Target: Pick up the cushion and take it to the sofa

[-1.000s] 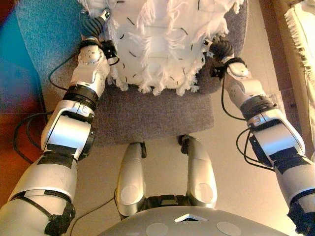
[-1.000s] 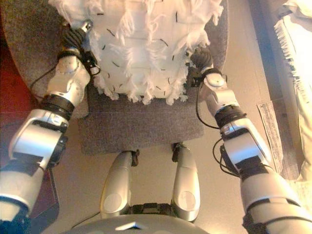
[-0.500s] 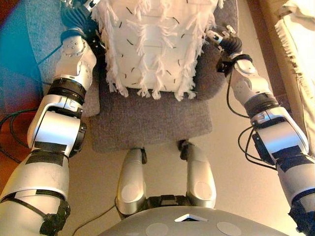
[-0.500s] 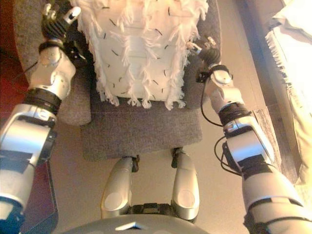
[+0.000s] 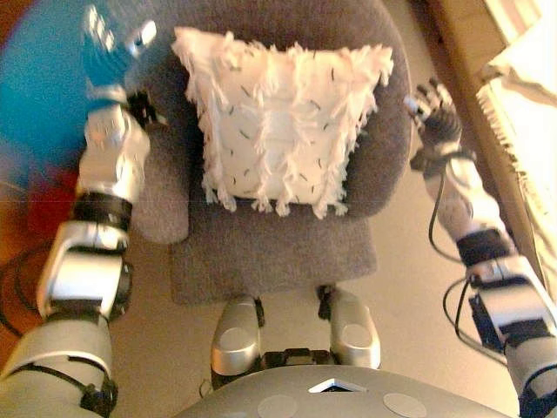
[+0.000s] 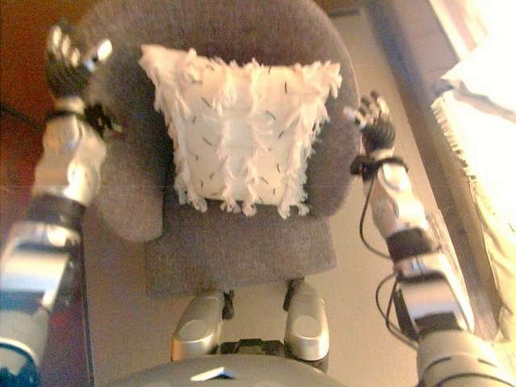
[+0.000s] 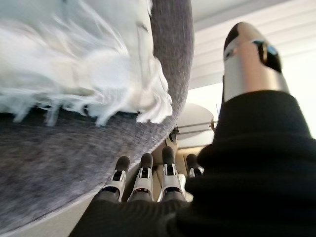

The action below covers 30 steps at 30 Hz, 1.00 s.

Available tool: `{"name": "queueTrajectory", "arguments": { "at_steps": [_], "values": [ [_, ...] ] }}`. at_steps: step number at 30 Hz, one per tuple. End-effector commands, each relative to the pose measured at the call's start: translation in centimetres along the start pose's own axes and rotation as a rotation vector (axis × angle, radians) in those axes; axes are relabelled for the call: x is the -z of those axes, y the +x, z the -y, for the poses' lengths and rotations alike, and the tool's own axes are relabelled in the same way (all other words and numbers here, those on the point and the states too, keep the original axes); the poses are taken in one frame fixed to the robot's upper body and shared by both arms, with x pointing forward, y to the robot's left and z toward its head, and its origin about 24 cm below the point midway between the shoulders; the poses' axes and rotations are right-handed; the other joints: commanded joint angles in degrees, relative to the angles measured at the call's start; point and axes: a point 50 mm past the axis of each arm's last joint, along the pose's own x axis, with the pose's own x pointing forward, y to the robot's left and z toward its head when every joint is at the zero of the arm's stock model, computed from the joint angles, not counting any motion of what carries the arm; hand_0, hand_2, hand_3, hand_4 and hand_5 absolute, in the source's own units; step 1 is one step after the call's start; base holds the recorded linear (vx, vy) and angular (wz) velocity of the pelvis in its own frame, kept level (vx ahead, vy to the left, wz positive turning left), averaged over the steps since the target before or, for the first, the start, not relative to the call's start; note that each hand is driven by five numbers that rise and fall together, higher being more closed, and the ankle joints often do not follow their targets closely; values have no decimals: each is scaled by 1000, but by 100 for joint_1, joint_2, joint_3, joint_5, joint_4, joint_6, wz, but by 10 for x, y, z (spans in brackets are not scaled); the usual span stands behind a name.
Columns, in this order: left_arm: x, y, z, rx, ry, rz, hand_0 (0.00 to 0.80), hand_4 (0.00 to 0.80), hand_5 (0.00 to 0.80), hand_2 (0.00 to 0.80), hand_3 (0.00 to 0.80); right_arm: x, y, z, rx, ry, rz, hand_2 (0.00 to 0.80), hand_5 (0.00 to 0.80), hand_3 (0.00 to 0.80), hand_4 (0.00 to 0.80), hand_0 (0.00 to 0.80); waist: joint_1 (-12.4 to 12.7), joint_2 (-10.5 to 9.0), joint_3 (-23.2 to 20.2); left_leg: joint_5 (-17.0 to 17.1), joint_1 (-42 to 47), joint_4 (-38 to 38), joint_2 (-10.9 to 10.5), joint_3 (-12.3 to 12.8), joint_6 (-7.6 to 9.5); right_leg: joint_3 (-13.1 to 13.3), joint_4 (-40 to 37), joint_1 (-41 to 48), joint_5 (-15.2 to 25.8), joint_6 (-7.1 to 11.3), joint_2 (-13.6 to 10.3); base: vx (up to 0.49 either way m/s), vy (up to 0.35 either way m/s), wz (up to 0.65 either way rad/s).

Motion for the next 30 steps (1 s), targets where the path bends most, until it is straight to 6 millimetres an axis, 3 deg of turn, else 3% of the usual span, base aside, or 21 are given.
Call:
{"name": "queueTrajectory", "arguments": {
  "at_steps": [1, 6, 11, 14, 20, 30],
  "values": [
    [21, -25, 2, 90, -10, -14, 0, 0, 0, 0, 0, 19, -22, -3, -55, 63, 23, 0, 0, 0, 0, 0, 31, -184, -878, -588, 108, 444, -165, 127, 81, 59, -11, 280, -201, 388, -183, 100, 4, 7],
    [48, -73, -5, 130, -197, -80, 0, 0, 0, 0, 0, 60, -59, -14, -68, 207, -76, 0, 0, 0, 0, 0, 54, -165, -1199, -488, 498, -20, -208, 223, 157, -17, -443, 642, -74, 354, -25, 37, 0, 2],
    [61, -111, -20, 162, -316, -154, 0, 0, 0, 0, 0, 74, -88, -22, -158, 188, -117, 0, 0, 0, 0, 0, 155, -176, -1309, -465, 604, -166, -260, 228, 188, -60, -561, 764, -79, 302, 68, 0, 0, 0],
    [74, -133, -27, 153, -455, -225, 0, 0, 0, 0, 0, 83, -103, -24, -213, 261, -167, 0, 0, 0, 0, 0, 219, -191, -1347, -469, 639, -195, -308, 212, 222, -84, -604, 823, -92, 281, 111, 0, 0, 0],
    [79, -142, -12, 271, -532, -281, 0, 0, 0, 0, 0, 93, -110, -32, -252, 348, -188, 0, 0, 0, 0, 0, 276, -158, -1368, -461, 616, -223, -331, 174, 242, -135, -653, 822, -79, 267, 144, -22, -9, 1],
    [81, -145, -6, 326, -487, -350, 0, 0, 0, 0, 0, 94, -111, -32, -271, 256, -211, 0, 0, 0, 0, 0, 295, -124, -1457, -440, 641, -328, -345, 190, 238, -168, -670, 785, -90, 291, 167, -2, 0, 1]
  ]
}}
